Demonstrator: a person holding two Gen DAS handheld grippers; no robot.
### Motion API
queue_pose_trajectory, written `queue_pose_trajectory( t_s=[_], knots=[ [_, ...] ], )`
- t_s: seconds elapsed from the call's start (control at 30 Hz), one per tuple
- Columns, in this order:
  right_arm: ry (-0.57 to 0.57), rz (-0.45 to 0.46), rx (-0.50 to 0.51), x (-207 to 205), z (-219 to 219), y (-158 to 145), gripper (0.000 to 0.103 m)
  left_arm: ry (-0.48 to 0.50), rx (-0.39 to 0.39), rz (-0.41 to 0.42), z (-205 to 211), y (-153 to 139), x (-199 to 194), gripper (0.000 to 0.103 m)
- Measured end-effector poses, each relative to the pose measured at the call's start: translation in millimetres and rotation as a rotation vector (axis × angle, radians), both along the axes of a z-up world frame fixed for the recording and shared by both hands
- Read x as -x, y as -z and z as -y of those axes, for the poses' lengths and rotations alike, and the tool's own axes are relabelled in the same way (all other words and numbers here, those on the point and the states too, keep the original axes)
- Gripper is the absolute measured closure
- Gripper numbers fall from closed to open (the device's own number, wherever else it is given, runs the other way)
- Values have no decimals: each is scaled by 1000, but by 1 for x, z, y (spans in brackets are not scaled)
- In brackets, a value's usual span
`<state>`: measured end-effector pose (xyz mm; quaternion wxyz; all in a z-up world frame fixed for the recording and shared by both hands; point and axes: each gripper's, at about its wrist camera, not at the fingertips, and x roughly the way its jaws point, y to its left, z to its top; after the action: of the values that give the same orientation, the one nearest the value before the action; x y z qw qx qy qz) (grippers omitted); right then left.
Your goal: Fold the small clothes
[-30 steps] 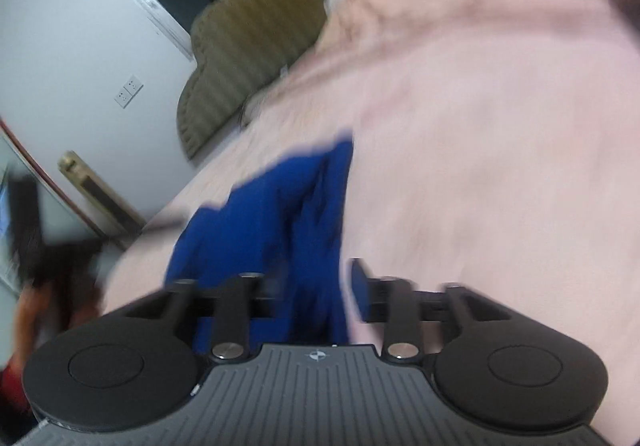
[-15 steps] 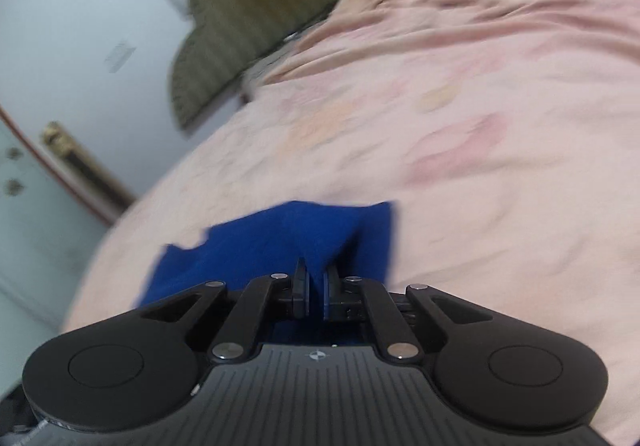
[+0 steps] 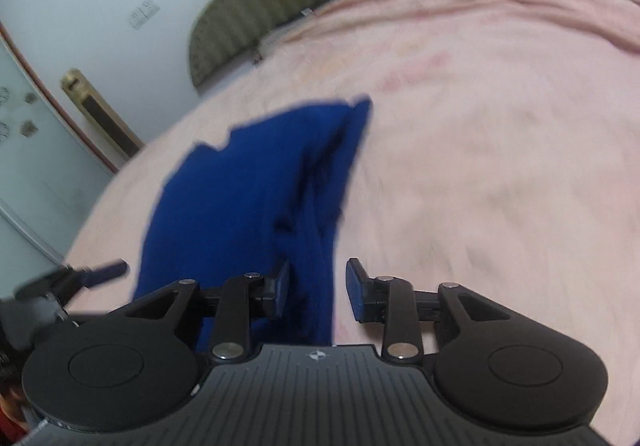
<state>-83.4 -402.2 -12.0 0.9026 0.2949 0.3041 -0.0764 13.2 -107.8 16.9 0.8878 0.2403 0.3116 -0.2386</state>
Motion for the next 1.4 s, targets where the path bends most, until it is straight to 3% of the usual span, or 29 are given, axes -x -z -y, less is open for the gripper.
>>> queue_pose_trajectory(
  t_s=[0.2, 0.3, 0.37, 0.4, 0.47, 0.53, 0.57, 0.7, 0.77, 0.8, 0.83, 0.87, 0.93, 1.0, 1.07, 1.13, 1.2, 1.23, 1.27, 1.3, 1.37, 1.4],
  knots=[
    [-3, 49, 23, 28, -15, -15, 100, 2, 13, -4, -10, -5, 7, 22],
    [22, 14, 93, 28, -18, -16, 81, -13, 38, -32, -12, -6, 8, 22],
    [14, 45, 68, 29, -19, -17, 62, -6, 66, -48, -11, -10, 8, 22],
    [2, 60, 52, 29, -19, -17, 61, 2, 74, -48, -10, -12, 9, 22],
    [-22, 54, 84, 25, -26, -17, 64, 11, 73, -42, -5, -13, 10, 22],
    [-33, 17, 115, 19, -31, -11, 88, 13, 64, -39, -1, -12, 11, 22],
    [-32, 1, 109, 19, -31, -8, 94, 15, 61, -40, -1, -12, 12, 22],
    [-40, 10, 127, 32, -35, -11, 97, 46, 69, -21, -5, -19, 21, 22],
    [-57, -26, 155, 34, -37, -10, 95, 49, 61, -4, -3, -18, 20, 22],
    [-67, -47, 167, 32, -37, -9, 84, 35, 52, -3, -1, -16, 16, 22],
    [-51, -51, 174, 31, -35, -11, 80, 23, 50, -13, 1, -15, 12, 22],
    [-19, -27, 178, 30, -33, -16, 74, 18, 60, -29, 2, -13, 9, 22],
    [24, 43, 224, 24, -34, -32, 73, 18, 78, -85, 6, -6, 1, 22],
    [-3, 97, 259, 7, -40, -45, 73, -1, 69, -128, 9, 3, -2, 22],
    [-65, 109, 233, -20, -42, -42, 71, 6, 61, -106, 10, 4, 2, 22],
    [-71, 45, 188, -47, -36, -25, 76, 20, 60, -96, 6, 0, 8, 22],
    [1, -5, 160, -55, -23, -8, 94, 26, 79, -81, -3, -7, 12, 22],
    [35, 14, 116, -48, -18, -8, 94, 23, 91, -68, -7, -10, 11, 22],
    [53, 49, 70, -37, -15, -10, 87, 13, 104, -55, -12, -14, 7, 22],
    [59, 76, 59, -27, -14, -13, 68, 0, 113, -51, -14, -15, 2, 22],
    [70, 80, 112, -17, -16, -18, 44, -41, 137, -71, -17, -17, -18, 22],
    [65, 75, 143, -16, -15, -20, 40, -63, 161, -89, -19, -18, -31, 22]
  ],
)
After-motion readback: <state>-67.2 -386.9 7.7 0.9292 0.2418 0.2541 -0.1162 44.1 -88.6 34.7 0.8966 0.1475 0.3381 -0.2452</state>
